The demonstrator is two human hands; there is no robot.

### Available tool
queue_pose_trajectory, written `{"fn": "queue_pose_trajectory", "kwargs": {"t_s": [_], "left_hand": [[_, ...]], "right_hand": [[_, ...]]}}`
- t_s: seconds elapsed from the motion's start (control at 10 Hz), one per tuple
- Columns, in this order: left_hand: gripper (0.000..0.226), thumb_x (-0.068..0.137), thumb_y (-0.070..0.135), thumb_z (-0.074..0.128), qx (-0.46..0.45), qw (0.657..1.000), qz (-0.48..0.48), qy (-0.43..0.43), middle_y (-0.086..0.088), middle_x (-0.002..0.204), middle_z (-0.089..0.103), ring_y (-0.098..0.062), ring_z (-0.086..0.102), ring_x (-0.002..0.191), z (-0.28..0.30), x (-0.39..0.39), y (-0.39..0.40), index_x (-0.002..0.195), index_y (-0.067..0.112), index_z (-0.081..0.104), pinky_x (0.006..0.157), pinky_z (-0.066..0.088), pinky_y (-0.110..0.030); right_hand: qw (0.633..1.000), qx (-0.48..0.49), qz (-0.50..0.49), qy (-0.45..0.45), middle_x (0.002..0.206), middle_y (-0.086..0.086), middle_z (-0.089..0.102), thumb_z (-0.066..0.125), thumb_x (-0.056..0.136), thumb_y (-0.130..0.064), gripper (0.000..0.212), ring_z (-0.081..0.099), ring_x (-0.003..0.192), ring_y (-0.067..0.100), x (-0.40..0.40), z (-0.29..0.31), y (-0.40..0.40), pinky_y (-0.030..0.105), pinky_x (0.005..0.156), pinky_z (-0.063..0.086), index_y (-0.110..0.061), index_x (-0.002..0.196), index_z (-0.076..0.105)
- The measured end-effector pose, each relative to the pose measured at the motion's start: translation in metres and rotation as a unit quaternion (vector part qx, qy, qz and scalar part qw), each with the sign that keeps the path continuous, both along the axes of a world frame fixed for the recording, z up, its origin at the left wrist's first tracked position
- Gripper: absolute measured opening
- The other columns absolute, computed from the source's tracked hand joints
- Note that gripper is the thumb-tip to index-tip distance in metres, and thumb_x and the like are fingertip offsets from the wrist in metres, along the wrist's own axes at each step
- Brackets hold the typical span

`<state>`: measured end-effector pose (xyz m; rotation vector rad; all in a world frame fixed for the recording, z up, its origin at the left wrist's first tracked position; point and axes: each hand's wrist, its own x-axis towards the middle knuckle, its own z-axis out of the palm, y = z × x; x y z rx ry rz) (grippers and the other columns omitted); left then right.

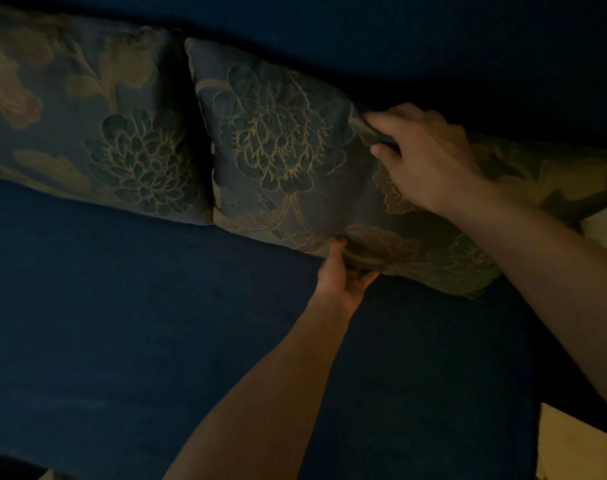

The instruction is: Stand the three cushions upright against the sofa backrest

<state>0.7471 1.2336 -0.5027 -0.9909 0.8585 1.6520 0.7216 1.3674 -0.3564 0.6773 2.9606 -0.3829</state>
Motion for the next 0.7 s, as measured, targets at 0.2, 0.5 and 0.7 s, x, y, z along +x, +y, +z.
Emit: {"fn": "queue_pose_trajectory", "kwargs": {"t_s": [0.2, 0.5, 0.7], "left_hand": [[0.053, 0.092, 0.035, 0.060, -0.043, 0.996, -0.080, 0.018, -0.004, 0.132, 0.054, -0.024, 0.054, 0.118, 0.011, 0.001, -0.009, 0.141, 0.022, 0.044, 0.086, 0.051, -0.053], [0.064, 0.092, 0.044, 0.057, -0.099, 0.974, -0.189, 0.075, -0.006, 0.149, 0.043, -0.026, 0.046, 0.130, 0.053, -0.006, -0.029, 0.149, 0.025, 0.034, 0.093, 0.048, -0.051], [0.064, 0.089, 0.041, 0.064, -0.135, 0.933, -0.242, 0.230, -0.005, 0.138, 0.052, -0.014, 0.047, 0.105, 0.119, -0.047, -0.053, 0.143, 0.014, 0.043, 0.096, 0.042, -0.036]], "right_hand": [[0.999, -0.025, -0.028, -0.031, 0.153, 0.003, 0.037, 0.048, 0.097, -0.035, 0.053, 0.031, 0.138, 0.033, 0.001, 0.007, -0.001, 0.055, 0.111, 0.020, -0.032, 0.148, 0.033], [0.995, -0.045, -0.070, 0.057, 0.162, 0.003, 0.021, 0.051, 0.089, -0.056, 0.076, 0.015, 0.148, 0.026, 0.023, 0.028, -0.048, 0.048, 0.115, 0.016, -0.025, 0.153, 0.024], [0.991, -0.010, -0.109, 0.082, 0.164, 0.004, 0.015, 0.043, 0.082, -0.074, 0.092, 0.009, 0.150, 0.025, 0.029, 0.058, -0.078, 0.049, 0.116, 0.015, -0.023, 0.154, 0.018]]}}
